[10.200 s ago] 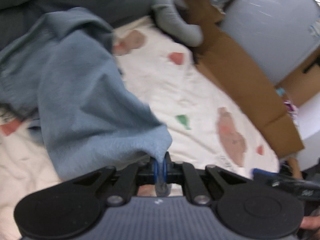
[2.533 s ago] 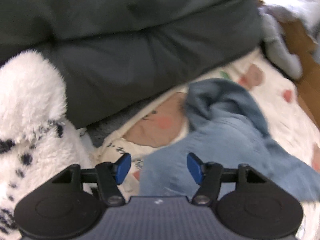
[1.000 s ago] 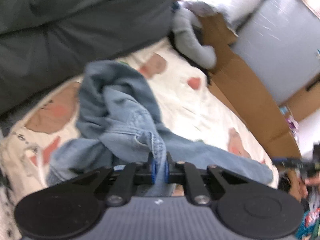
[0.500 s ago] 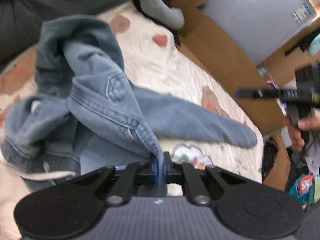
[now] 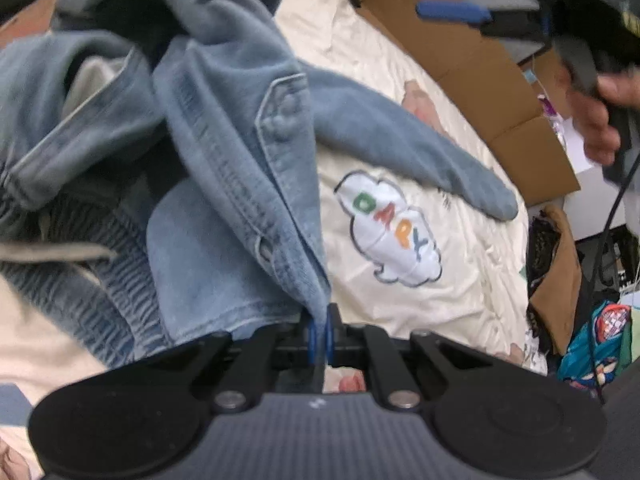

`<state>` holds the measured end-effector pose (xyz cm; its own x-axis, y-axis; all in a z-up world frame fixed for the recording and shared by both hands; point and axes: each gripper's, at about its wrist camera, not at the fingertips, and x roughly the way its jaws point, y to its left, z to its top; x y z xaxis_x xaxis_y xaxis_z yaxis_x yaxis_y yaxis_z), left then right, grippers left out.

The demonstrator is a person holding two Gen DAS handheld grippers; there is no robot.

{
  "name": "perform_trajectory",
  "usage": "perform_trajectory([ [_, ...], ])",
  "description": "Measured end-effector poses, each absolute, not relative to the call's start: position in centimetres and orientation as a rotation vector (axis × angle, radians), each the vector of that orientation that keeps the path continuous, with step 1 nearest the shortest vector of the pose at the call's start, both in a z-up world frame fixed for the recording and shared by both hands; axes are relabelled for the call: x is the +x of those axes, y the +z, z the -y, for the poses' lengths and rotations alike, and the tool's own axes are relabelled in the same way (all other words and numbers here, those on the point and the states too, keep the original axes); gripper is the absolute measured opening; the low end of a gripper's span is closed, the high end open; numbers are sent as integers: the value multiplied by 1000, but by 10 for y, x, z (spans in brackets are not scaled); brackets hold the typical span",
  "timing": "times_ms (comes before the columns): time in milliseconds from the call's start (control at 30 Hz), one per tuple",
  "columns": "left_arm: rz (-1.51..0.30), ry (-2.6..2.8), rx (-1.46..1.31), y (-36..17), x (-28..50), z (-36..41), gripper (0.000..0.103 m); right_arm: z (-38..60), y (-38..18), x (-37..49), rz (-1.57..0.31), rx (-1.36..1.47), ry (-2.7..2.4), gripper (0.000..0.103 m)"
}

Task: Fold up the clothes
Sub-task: 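Lift the held denim with the left gripper while the right tool moves over the garment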

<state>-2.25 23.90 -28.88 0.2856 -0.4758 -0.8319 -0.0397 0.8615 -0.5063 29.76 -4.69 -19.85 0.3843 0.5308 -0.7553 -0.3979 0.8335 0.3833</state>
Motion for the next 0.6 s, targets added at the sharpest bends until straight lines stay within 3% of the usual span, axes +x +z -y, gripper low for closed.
perform_trajectory([
  [600,-1347,-280,-518,-319,-31,-243,5,-60,-250,311,-1000,-75,725,83],
])
